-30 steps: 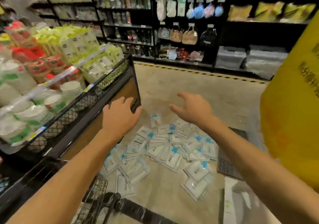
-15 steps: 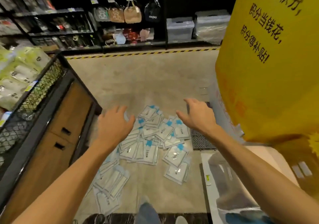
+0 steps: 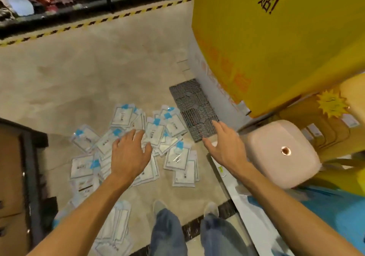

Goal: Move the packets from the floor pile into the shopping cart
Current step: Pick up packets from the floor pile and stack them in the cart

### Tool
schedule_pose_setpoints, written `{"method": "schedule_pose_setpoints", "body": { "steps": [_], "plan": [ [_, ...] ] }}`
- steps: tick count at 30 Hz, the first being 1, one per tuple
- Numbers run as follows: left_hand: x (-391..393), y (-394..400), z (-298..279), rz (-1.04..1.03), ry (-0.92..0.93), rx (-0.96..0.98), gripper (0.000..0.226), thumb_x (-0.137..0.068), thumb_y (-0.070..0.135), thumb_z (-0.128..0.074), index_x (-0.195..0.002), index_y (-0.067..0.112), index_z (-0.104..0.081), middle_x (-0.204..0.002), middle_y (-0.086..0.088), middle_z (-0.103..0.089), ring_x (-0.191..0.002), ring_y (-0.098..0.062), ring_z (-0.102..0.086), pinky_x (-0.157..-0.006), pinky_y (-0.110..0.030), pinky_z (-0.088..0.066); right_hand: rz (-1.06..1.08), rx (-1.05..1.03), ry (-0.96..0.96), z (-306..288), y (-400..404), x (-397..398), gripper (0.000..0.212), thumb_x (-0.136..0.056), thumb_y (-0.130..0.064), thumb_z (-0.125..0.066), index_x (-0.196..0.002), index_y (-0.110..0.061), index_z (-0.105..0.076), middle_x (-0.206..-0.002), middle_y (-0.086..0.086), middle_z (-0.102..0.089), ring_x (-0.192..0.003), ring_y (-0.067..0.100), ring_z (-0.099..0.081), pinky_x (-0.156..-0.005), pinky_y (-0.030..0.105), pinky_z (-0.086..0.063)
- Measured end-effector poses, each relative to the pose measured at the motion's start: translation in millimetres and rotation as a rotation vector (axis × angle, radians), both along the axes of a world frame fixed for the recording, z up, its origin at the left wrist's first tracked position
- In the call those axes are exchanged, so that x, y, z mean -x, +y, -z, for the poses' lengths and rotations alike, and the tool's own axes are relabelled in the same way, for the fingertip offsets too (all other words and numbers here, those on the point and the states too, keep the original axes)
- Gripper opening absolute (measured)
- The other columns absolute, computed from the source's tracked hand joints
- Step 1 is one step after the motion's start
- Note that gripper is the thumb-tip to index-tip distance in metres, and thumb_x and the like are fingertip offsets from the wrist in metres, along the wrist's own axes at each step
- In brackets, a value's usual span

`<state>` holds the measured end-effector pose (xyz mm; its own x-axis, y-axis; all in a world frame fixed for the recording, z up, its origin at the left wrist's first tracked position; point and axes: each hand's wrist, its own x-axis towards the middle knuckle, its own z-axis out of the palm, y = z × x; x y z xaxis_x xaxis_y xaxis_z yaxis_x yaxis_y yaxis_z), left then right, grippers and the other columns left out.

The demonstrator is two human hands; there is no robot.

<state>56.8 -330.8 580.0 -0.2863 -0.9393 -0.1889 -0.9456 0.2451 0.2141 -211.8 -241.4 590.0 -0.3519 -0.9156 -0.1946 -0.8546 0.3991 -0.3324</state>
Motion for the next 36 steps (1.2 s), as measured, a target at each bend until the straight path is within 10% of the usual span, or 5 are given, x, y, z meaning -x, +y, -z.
{"method": "schedule_pose_setpoints", "body": {
  "steps": [7,24,36],
  "plan": [
    [23,-30,168,0.135,-0.019,-0.050,0.053,-0.092,0.040,-0.044,-0.134,0.012,-0.063,-0.136,-0.016,-0.063,-0.120,-0.036,-0.061,-0.102,-0.052,-0.044,0.032,-0.145,-0.011,179,-8,8,0.068,-0.094,-0.050,-0.061,-0.147,-0.009,-0.050,-0.144,0.016,-0.057,-0.124,0.040,-0.056,-0.092,0.048,-0.054],
    [49,-18,663,0.228,-0.070,-0.206,0.057,-0.095,0.041,-0.040,-0.139,0.009,-0.056,-0.140,-0.019,-0.059,-0.121,-0.042,-0.056,-0.095,-0.054,-0.044,0.164,-0.465,-0.098,646,31,23,0.086,-0.094,-0.062,-0.058,-0.163,-0.026,-0.018,-0.161,0.004,-0.038,-0.140,0.031,-0.040,-0.111,0.047,-0.036],
    [86,-52,798,-0.314,0.006,-0.376,0.115,-0.066,0.066,-0.083,-0.145,0.001,-0.032,-0.148,-0.017,-0.040,-0.140,-0.036,-0.037,-0.111,-0.052,-0.039,0.453,-0.350,-0.027,803,39,-21,0.115,-0.061,-0.082,-0.076,-0.140,-0.006,-0.041,-0.133,0.012,-0.048,-0.120,0.032,-0.048,-0.095,0.045,-0.039]
  ]
}}
